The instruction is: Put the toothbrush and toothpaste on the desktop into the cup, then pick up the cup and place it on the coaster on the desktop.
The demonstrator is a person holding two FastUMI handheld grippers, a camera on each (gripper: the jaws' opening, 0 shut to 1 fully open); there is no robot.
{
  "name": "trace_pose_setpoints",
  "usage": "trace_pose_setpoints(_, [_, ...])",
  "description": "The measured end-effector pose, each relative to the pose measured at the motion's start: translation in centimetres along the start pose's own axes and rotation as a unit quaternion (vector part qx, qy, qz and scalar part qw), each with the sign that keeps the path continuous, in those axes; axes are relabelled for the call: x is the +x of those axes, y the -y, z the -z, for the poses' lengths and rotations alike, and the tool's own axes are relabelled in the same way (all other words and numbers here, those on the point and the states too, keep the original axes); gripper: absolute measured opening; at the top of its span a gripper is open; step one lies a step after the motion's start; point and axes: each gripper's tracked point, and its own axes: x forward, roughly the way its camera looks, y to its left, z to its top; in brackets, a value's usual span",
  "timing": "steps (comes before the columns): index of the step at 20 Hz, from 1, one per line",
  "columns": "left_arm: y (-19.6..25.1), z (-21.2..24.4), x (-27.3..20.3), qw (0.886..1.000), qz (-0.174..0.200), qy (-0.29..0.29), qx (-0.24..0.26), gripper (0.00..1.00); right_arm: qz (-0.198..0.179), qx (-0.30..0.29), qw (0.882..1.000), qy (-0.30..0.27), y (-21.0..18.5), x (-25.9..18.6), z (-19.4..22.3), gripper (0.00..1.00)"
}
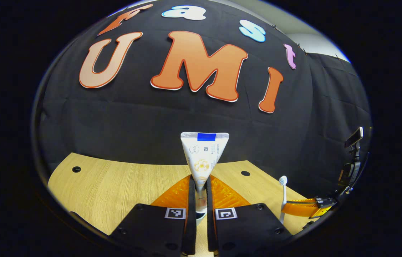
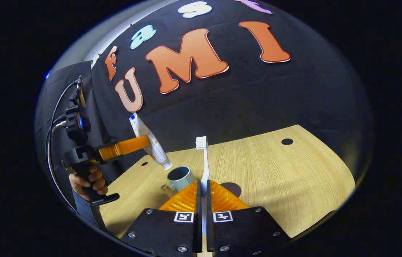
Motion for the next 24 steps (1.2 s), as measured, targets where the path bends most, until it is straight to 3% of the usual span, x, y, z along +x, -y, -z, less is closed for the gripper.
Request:
trace_pose_setpoints(15, [-2.9, 6.8, 4.1, 0.998, -0.004, -0.056, 0.005, 0.17, -0.038, -0.016, 0.993, 0.106, -2.9, 6.2, -4.7, 0.05])
trace_pose_setpoints(24, [-2.1, 9.6, 5.2, 0.995, 0.013, -0.095, 0.003, 0.17, -0.055, -0.012, 0.99, 0.126, -4.8, 8.8, -4.1, 0.05])
